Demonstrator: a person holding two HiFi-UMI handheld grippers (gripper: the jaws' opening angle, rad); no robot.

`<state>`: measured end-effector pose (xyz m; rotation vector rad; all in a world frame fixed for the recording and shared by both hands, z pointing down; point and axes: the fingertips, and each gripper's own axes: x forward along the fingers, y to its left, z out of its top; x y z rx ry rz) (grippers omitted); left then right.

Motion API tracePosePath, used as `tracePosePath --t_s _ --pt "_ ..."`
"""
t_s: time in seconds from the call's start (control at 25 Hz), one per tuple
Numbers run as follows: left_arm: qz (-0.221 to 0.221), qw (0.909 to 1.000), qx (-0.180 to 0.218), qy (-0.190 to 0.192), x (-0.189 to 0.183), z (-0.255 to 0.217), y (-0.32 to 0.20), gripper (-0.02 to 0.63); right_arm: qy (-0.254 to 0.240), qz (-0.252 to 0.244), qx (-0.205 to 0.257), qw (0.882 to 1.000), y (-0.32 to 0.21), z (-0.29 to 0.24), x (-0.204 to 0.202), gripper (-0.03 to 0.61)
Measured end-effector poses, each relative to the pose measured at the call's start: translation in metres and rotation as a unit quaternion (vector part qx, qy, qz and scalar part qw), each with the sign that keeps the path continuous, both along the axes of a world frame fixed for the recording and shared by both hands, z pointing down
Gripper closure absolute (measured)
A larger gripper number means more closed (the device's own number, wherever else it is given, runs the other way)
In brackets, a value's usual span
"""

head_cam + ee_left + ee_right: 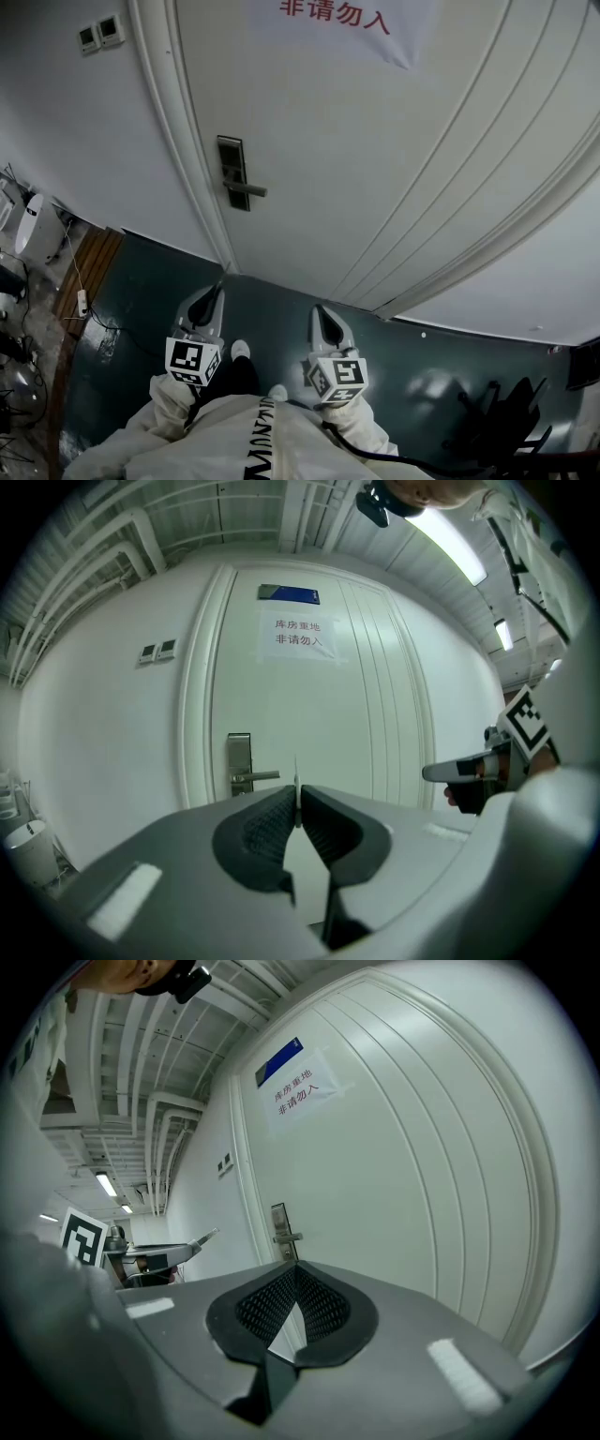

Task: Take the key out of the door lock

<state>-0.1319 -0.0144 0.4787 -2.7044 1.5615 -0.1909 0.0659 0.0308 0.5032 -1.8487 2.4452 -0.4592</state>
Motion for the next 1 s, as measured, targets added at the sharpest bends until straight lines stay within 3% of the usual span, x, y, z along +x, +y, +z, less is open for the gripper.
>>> tracePosePath --t_s 0.48,1.0 --pt "-0.008 0.9999 -0.007 0.007 -0.016 0.002 0.033 0.591 0.019 -0.01 -0.001 1.0 0.03 -0.003 -0.017 0.578" --pt "0.009 0.9998 0.003 0.016 -0.049 -0.003 0.031 0.591 0.036 0.006 0.007 0.999 0.03 -0.016 -0.055 0.578"
